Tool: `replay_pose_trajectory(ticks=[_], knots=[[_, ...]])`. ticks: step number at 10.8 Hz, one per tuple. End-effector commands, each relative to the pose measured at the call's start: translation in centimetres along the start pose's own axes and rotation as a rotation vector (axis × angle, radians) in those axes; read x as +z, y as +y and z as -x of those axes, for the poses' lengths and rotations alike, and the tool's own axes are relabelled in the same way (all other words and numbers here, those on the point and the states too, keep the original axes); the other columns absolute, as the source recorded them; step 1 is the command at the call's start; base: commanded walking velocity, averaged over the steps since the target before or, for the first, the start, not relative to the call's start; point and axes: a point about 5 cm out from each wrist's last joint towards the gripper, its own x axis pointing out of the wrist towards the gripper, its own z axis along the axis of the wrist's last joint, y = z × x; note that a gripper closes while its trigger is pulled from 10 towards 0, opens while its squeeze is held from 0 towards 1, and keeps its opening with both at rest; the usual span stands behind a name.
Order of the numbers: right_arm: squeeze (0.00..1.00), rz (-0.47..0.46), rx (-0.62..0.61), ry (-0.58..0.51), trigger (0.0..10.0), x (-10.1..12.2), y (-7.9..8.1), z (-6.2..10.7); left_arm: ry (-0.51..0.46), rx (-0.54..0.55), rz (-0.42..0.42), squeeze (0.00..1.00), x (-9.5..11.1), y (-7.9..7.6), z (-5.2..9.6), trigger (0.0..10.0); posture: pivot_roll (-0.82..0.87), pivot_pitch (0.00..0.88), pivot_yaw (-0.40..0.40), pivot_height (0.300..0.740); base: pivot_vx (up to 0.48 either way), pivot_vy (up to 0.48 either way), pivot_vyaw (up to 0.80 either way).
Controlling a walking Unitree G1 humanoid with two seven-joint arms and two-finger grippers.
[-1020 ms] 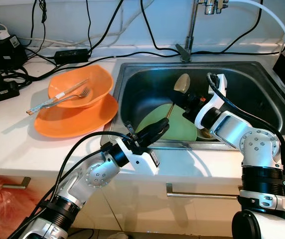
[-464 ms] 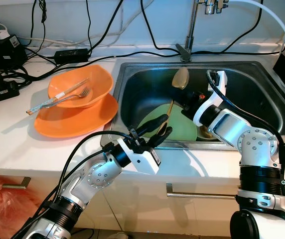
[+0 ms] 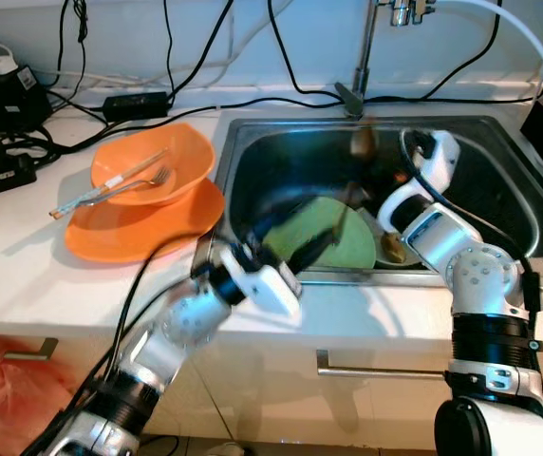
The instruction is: Kitchen organization
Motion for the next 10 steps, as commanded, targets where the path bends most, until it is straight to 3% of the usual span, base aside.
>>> replay_pose_trajectory(ticks=[1,5,8,9,10], knots=[[0.00,0.032,-0.048,-0.052,10.0,0.9,-0.1,-0.4,0.016,0.004,0.020,1.00,-0.1,0.3,0.0,10.0,0.11,0.028,0.062,0.740,0.000,0.000,0.00],[0.00,0.227,-0.242,-0.111,10.0,1.2,-2.8,-0.8,0.155,0.049,0.208,1.00,-1.7,0.7,0.4,10.0,0.12,0.030,0.052,0.740,0.000,0.000,0.00],[0.00,0.375,-0.273,-0.129,10.0,0.6,-3.3,-1.3,0.257,0.075,0.324,1.00,-2.9,1.2,0.8,10.0,0.12,0.029,0.045,0.740,0.000,0.000,0.00],[0.09,0.379,-0.277,-0.120,10.0,0.3,-3.3,-1.3,0.263,0.076,0.326,1.00,-2.9,1.3,0.8,10.0,0.13,0.030,0.046,0.740,0.000,0.000,0.00],[0.79,0.431,-0.274,-0.071,10.0,-0.4,-3.5,-1.4,0.274,0.074,0.329,1.00,-3.0,1.4,0.7,10.0,0.12,0.030,0.049,0.740,0.000,0.000,0.00]])
